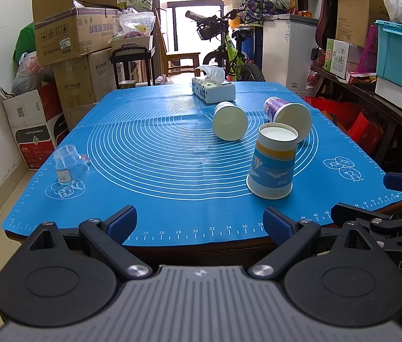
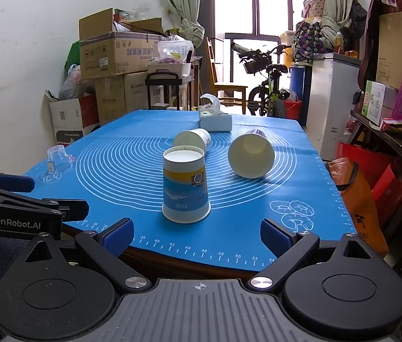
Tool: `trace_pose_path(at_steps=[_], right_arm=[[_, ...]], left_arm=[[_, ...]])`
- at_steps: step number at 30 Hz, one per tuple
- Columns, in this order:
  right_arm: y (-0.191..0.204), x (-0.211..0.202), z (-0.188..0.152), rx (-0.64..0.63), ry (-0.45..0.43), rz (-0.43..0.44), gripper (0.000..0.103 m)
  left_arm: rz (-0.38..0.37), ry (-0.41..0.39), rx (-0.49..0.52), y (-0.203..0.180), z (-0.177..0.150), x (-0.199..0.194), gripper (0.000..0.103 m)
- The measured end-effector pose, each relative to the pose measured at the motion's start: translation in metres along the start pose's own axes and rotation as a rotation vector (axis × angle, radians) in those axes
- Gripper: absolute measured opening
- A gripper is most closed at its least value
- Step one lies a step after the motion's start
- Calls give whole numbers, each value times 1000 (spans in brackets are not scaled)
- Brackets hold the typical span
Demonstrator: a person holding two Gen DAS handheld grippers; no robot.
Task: Flip cup upside down
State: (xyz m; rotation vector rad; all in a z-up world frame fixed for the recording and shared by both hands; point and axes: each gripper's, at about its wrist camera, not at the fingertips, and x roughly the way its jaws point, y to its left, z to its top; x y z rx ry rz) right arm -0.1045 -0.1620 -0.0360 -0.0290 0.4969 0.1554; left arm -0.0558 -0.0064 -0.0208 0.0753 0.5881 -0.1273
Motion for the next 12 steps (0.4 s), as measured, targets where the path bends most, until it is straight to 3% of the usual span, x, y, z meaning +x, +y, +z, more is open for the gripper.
trace_pose_path(at_steps=[12], right_arm=[[0, 1, 0, 2, 3, 4, 95]], left_arm=[[1, 0, 2, 5, -2, -1, 95]])
